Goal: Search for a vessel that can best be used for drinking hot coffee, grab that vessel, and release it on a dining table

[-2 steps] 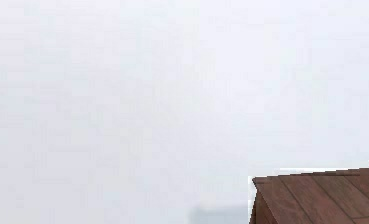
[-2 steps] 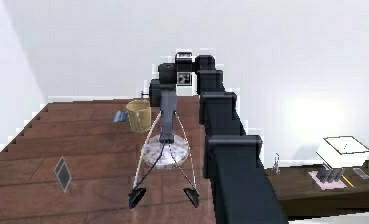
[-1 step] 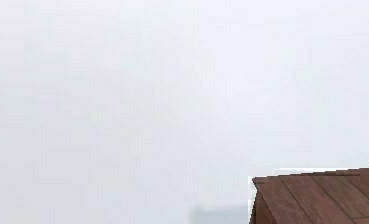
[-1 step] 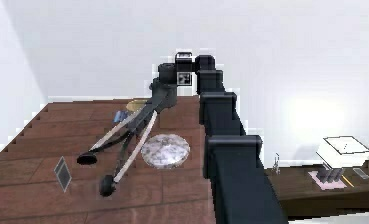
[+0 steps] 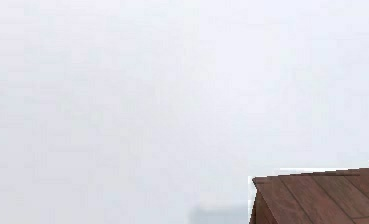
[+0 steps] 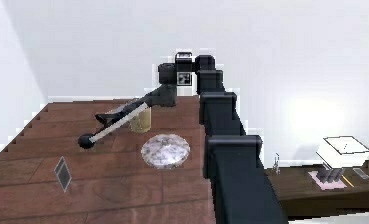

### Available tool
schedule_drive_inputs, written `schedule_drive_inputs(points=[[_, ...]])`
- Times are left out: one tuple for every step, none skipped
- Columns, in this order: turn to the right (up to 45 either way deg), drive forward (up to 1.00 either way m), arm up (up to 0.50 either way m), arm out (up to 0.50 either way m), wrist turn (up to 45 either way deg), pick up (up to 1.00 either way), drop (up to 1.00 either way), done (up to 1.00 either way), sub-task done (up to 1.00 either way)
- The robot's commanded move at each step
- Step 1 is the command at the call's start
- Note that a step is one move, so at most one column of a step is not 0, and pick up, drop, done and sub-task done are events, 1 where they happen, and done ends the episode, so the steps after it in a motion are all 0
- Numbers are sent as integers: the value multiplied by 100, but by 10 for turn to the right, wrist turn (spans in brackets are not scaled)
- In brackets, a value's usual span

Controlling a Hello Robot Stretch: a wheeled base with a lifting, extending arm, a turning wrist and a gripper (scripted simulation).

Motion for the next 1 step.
schedule_drive_inputs(points=[[0,0,0,0,450,0,0,0,0]])
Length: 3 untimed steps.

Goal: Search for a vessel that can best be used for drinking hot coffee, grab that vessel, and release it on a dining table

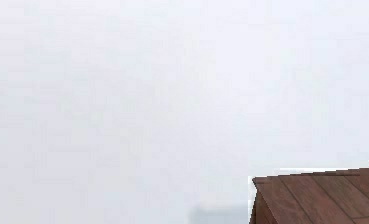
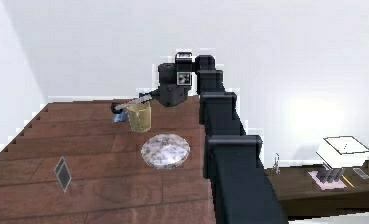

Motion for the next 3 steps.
schedule_drive_inputs(points=[[0,0,0,0,60,0,0,0,0],[0,0,-10,0,0,0,0,0,0],[0,0,0,0,0,100,0,0,0]])
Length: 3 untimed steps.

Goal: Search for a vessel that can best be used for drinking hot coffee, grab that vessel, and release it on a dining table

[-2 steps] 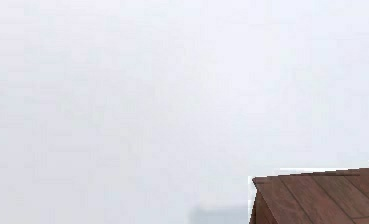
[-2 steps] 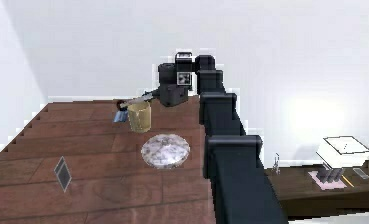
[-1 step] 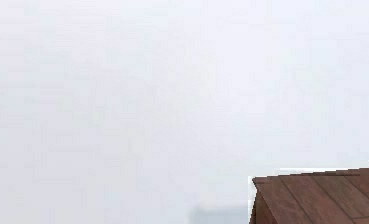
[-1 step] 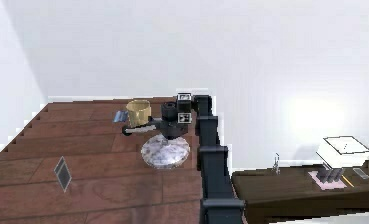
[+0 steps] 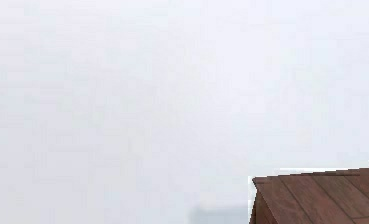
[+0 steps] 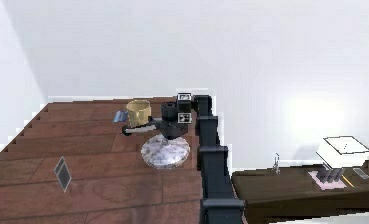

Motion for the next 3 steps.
schedule_drive_inputs(points=[[0,0,10,0,0,0,0,0,0],[0,0,0,0,-450,0,0,0,0],[0,0,0,0,-450,0,0,0,0]])
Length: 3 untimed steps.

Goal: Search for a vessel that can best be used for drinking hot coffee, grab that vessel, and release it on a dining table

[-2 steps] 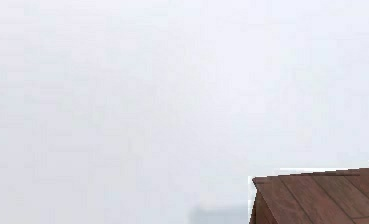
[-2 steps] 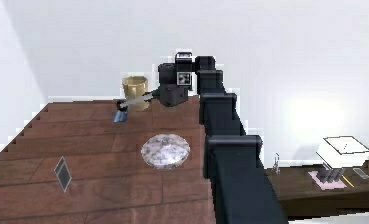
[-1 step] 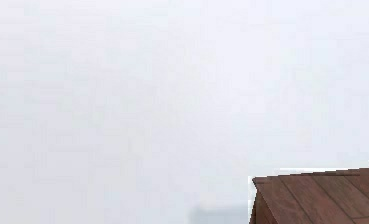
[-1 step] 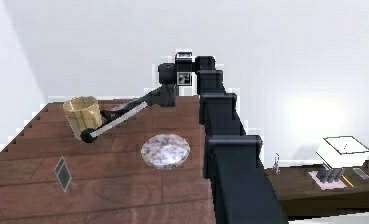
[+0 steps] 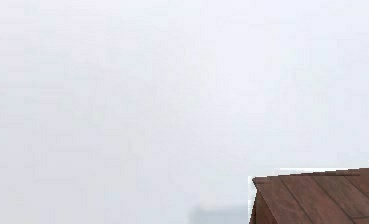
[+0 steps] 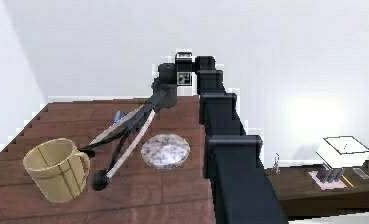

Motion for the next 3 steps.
schedule_drive_inputs(points=[[0,0,0,-32,0,0,0,0,0],[450,0,0,0,0,0,0,0,0],[450,0,0,0,0,0,0,0,0]])
